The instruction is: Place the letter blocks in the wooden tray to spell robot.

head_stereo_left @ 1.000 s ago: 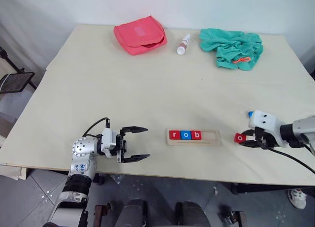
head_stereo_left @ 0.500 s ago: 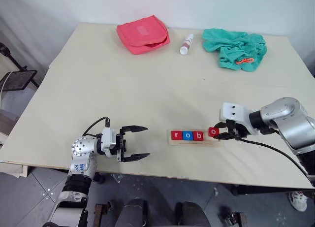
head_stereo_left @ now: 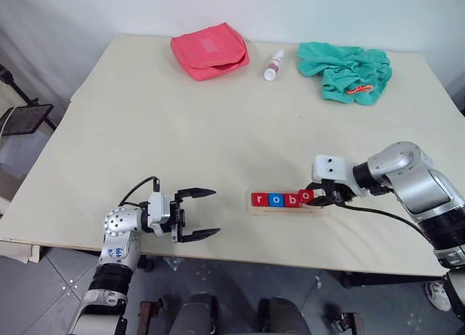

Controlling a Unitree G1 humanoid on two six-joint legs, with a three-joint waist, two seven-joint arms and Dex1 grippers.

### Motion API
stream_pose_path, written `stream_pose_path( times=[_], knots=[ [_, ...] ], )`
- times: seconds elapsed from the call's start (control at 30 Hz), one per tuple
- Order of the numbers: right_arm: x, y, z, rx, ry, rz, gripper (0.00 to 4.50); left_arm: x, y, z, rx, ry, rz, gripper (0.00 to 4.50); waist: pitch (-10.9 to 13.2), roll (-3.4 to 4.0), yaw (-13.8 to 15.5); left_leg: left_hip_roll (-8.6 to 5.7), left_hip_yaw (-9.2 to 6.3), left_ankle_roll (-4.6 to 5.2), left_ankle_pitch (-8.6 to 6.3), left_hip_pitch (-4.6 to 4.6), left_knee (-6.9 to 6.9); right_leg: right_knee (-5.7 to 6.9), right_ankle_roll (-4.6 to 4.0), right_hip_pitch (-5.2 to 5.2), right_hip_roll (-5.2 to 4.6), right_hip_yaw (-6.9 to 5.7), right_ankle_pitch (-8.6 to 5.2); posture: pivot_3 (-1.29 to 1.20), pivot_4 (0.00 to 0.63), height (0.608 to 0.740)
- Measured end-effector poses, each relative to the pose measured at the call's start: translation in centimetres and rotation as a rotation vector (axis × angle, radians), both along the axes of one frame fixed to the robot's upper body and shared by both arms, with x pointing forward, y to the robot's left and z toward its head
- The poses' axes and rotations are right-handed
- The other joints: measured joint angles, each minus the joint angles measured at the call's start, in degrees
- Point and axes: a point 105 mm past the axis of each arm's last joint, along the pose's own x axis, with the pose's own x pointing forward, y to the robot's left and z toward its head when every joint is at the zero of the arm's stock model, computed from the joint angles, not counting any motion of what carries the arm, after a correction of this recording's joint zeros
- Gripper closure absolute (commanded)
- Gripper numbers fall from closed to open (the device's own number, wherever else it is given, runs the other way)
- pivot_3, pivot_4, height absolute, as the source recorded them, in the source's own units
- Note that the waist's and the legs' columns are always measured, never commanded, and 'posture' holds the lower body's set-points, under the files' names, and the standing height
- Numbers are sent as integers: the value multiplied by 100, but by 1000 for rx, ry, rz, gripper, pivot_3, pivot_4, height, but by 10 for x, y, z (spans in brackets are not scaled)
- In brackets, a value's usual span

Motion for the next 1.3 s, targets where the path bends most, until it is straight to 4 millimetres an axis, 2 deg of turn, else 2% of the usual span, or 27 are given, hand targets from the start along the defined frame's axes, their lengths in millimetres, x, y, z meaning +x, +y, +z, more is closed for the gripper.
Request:
stream_pose_path(
  times=[0.17,0.4,0.53,0.63,0.87,1.07,1.3],
  knots=[
    [-4,2,-1,-3,11,17,48,0,0,0,-1,0,2,0,0,0,-4,0,0,0,0,0,-1,0,0,0,1,-2,0,0,150,740],
    [-9,5,-4,0,24,16,48,0,-1,0,0,0,-1,0,0,0,-3,0,1,0,0,0,0,1,0,-1,0,-1,0,0,150,740],
    [-4,4,13,80,-33,-49,969,2,-2,2,0,-4,-7,0,0,0,1,0,-1,0,0,1,-1,1,0,0,0,-2,0,0,150,740],
    [-4,2,19,125,-62,-64,1991,1,-2,1,2,-4,-12,0,0,0,3,0,-5,0,0,0,-1,3,0,1,0,-2,0,0,150,740],
    [2,-8,16,136,-78,-123,4460,0,-2,0,7,-3,-24,0,0,0,-3,0,-2,0,0,1,-1,3,0,0,1,-3,0,0,150,740],
    [8,-16,10,129,-84,-152,4460,-2,-1,-1,17,1,-48,0,0,0,-4,0,-1,0,0,1,-1,3,0,0,1,-7,0,0,150,740],
    [8,-9,6,143,-79,-130,4460,1,2,2,18,3,-55,0,0,0,-4,0,-1,0,0,0,-1,3,0,0,1,-10,0,0,150,740]
  ],
)
